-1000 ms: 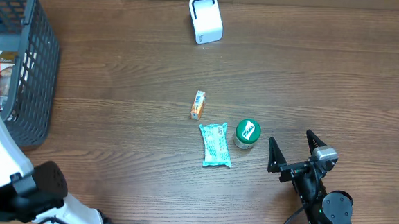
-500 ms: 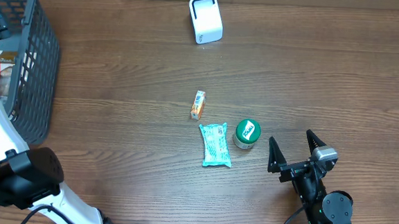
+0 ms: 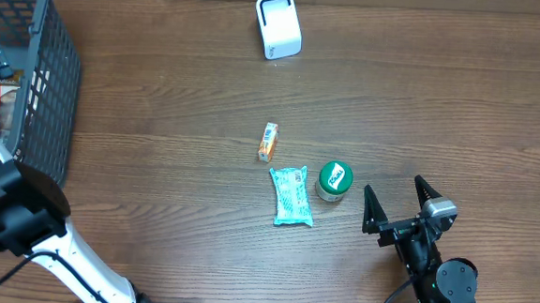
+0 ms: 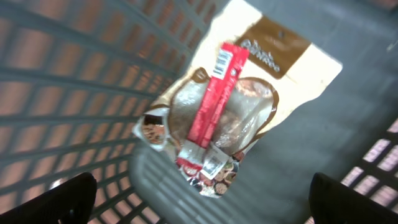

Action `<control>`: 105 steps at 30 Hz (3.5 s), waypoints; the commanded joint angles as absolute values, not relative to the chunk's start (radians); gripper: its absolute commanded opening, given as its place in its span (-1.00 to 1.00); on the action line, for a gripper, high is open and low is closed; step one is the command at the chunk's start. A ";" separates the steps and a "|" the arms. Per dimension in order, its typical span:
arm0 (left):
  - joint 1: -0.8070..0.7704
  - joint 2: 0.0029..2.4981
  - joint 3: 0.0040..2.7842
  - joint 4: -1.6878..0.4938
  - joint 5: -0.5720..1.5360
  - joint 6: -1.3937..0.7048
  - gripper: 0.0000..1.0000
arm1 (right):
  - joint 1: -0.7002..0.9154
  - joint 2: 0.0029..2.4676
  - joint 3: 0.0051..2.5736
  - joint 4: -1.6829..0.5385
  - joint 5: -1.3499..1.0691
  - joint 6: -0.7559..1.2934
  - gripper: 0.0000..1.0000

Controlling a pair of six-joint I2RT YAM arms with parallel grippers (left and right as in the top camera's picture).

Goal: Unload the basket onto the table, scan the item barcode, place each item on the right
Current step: 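Grasp the clear snack bag with red strip using the left gripper, then lift the snack bag out of the basket toward the table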

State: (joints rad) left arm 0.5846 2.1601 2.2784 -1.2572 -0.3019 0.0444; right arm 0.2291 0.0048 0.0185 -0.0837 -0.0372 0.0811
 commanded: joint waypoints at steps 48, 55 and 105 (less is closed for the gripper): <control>0.691 2.494 2.138 -1.137 -0.032 0.314 -0.45 | 0.223 0.003 0.008 -0.081 -0.031 0.078 1.00; 0.672 2.477 2.202 -1.166 -0.024 0.253 -0.91 | 0.223 0.003 0.008 -0.081 -0.031 0.078 1.00; -0.070 1.686 2.389 -1.689 -0.062 -0.330 -0.92 | 0.223 0.003 0.008 -0.081 -0.031 0.078 1.00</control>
